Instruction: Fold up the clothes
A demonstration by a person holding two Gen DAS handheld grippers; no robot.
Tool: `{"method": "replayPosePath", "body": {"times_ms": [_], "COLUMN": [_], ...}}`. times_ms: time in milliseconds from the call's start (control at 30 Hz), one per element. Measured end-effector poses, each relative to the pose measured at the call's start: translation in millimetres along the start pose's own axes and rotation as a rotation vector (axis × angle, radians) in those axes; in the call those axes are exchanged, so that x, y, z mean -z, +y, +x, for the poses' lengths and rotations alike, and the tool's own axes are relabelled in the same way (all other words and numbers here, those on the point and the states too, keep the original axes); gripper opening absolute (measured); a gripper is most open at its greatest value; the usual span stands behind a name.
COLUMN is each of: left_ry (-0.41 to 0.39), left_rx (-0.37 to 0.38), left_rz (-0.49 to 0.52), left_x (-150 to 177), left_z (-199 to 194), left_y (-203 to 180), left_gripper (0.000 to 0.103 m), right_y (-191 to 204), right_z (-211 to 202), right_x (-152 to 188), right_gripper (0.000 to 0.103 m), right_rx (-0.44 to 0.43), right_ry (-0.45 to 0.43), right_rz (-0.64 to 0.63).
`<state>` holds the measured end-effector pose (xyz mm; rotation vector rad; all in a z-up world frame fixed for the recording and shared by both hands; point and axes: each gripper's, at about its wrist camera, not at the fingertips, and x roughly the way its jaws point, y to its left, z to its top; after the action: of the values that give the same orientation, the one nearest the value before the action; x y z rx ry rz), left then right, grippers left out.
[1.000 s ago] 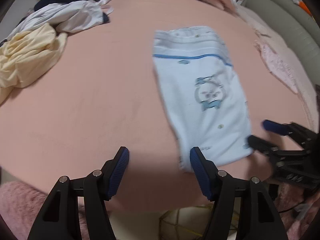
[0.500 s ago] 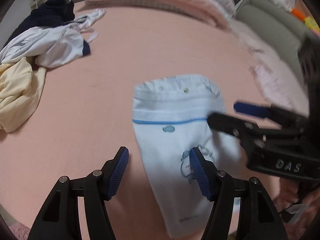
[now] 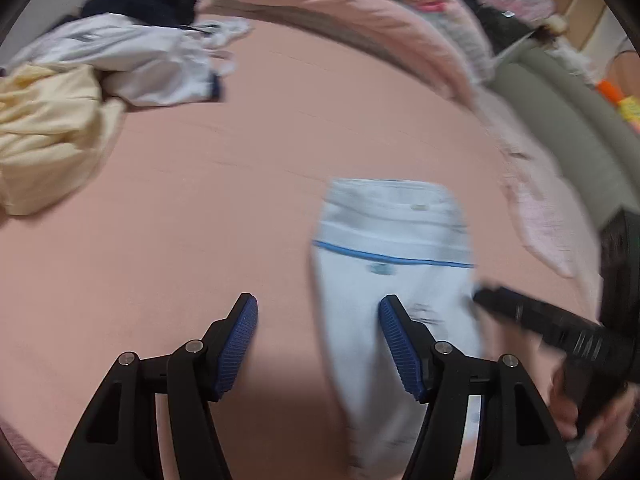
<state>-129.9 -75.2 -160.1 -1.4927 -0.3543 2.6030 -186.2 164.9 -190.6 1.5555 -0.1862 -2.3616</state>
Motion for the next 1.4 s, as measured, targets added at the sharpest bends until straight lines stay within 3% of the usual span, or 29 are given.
{"method": "replayPosePath", "body": {"times_ms": [67, 167, 367, 500, 667, 833, 900, 967, 1067, 1133, 1167, 1267, 1400], "left_ry": [0.025, 0.014, 0.039, 0.088, 0.082, 0.067, 0.055, 0.044, 0.044, 0.050, 0.059, 0.095, 0.101], "left_rx": [-0.021, -0.001, 0.085, 0.155, 0.067, 0.063, 0.106, 0.171, 0.180, 0.162, 0.159, 0.181, 0.193], "left_rz": [-0.002, -0.026, -0.060, -0.113, -0.034, -0.030, -0.051, -0.066, -0.063, -0.030, -0.012, -0.006, -0.037], "left_x": [0, 0, 6, 26, 33, 38, 40, 43, 52, 59, 57, 45, 42], "left_z": [7, 3, -5, -17, -18, -17, -22, -26, -26, -30, -30, -17, -12], "left_y": [4, 6, 10, 3, -11, -10, -8, -4, 2, 2, -2, -17, -20], "left_gripper": [0.062, 0.062, 0.062, 0.062, 0.062, 0.063, 0.063, 0.063, 0.062, 0.059, 0.049, 0.020, 0.020], "right_y": [6, 10, 19, 26, 27, 30, 38, 37, 36, 38, 39, 37, 23], "right_z": [3, -7, -26, -25, -34, -37, -34, -37, -21, -23, -24, -27, -28], "right_x": [8, 7, 30, 47, 55, 72, 70, 66, 60, 60, 59, 58, 63], "right_gripper": [0.073, 0.073, 0.073, 0.065, 0.065, 0.065, 0.063, 0.060, 0.058, 0.052, 0.042, 0.031, 0.033], "right_rx": [0.041, 0.068, -0.141, -0.078, -0.038, -0.002, 0.003, -0.055, -0.054, -0.052, -0.059, -0.071, -0.114], "right_ry": [-0.058, -0.043, 0.004, 0.028, 0.021, 0.010, -0.002, -0.011, 0.020, 0.005, 0.007, 0.016, 0.024], "right_rz": [-0.096, -0.079, -0.006, -0.119, -0.137, -0.115, -0.093, -0.023, 0.041, 0.053, 0.058, 0.065, 0.094]}}
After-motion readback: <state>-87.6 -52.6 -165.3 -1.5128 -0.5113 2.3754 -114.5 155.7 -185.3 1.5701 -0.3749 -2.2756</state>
